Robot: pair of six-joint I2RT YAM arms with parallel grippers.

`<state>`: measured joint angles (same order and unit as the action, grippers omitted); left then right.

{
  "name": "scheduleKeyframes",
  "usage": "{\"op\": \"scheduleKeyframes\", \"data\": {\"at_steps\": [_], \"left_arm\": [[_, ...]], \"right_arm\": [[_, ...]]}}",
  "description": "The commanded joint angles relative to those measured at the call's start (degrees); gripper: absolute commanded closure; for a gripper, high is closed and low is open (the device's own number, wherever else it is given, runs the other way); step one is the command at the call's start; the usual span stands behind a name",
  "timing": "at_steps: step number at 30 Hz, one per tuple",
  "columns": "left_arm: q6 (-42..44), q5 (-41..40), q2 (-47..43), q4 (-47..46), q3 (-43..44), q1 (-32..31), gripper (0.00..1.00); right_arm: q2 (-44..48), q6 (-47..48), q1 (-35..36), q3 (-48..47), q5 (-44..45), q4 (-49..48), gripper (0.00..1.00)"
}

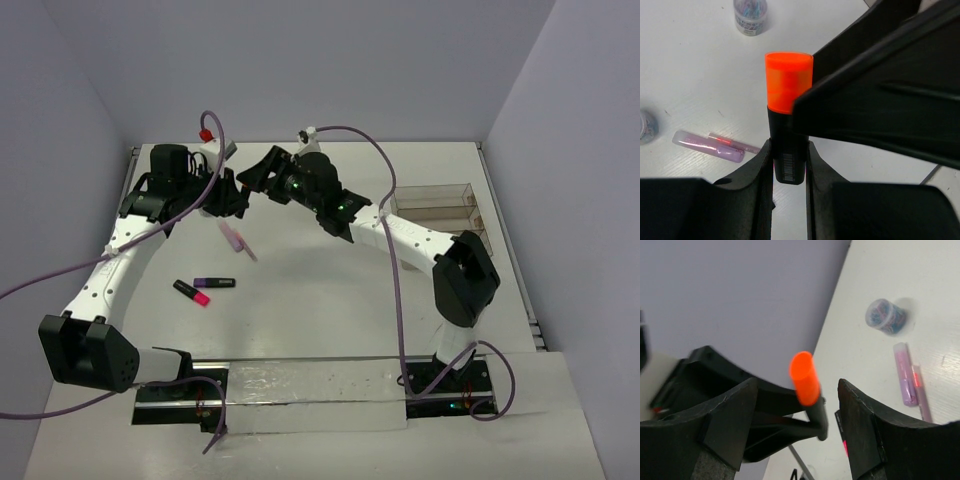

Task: Sort the stationery into containers
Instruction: Place the stationery in the storage box.

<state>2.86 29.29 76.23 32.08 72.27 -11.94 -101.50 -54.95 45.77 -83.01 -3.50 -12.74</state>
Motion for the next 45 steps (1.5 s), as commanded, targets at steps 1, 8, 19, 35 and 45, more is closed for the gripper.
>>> {"op": "scheduleKeyframes", "data": {"at_steps": [1,8,19,35,45], "left_arm": [[-1.19,2.33,-0.1,-3.69,2.72,-0.18,1.0],[-1.07,0.62,0.8,-4.01,3.76,-0.47,1.0],[3.76,-1.99,3.0,3.1,5.82,-0.54,0.01],[11.9,-17.68,-2.19,3.38,-8.54,0.48,0.01],[14.23,-19.64,-3.8,2.94,-11.6,1.8,0.01]], "right_arm": [[-3.04,-0.24,0.53,-4.04,0.1,-0.63,0.28],[-6.06,-1.78,0.65,-6.05,-3.37,-1.64,0.58],[5.65,-3.58,-9.29,9.18,-8.28,-6.85,1.0],[36.2,-3.83,-52.72,49.27,-0.1,0.16,0.99],[20.95,-3.48,-60.44,41.14,-3.7,1.11,0.8]]}}
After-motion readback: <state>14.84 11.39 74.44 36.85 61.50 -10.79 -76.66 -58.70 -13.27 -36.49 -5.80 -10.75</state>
